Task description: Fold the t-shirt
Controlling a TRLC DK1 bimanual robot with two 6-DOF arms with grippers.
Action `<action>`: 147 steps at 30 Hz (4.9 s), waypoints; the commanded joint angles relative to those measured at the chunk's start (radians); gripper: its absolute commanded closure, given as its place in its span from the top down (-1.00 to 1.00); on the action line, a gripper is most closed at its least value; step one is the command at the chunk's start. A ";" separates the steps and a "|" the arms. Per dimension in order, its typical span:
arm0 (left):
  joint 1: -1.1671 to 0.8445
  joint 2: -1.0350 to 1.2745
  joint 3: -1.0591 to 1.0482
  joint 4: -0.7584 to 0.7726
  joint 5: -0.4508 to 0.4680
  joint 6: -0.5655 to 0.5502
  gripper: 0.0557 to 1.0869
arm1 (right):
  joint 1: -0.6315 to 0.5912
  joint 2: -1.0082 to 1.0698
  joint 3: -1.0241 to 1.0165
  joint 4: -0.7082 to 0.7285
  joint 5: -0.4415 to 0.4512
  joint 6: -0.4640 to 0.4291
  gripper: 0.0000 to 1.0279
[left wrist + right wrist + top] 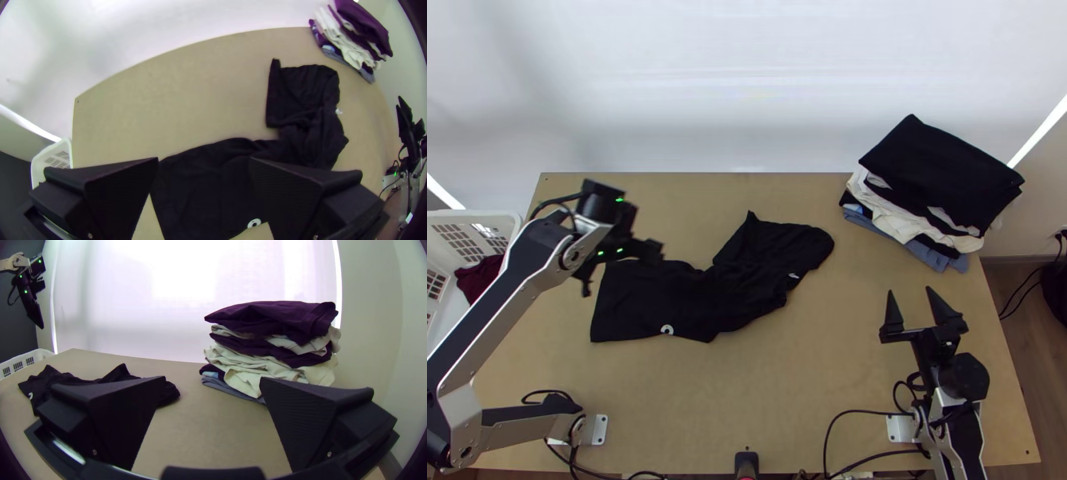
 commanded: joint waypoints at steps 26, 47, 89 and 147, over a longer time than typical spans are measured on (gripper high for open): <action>0.288 -0.311 -0.334 0.080 0.128 -0.065 0.90 | 0.141 0.075 0.152 -0.178 0.034 0.039 0.91; 0.395 -0.459 -0.430 0.143 0.128 -0.094 0.90 | 0.930 0.802 0.710 -0.362 0.197 -0.286 0.90; 0.420 -0.523 -0.597 0.324 0.152 -0.119 0.90 | 1.054 1.675 0.879 0.213 0.183 -0.484 0.19; 0.497 -0.439 -0.577 0.356 0.237 -0.105 0.90 | 0.868 1.647 0.861 0.429 0.350 -0.412 -0.94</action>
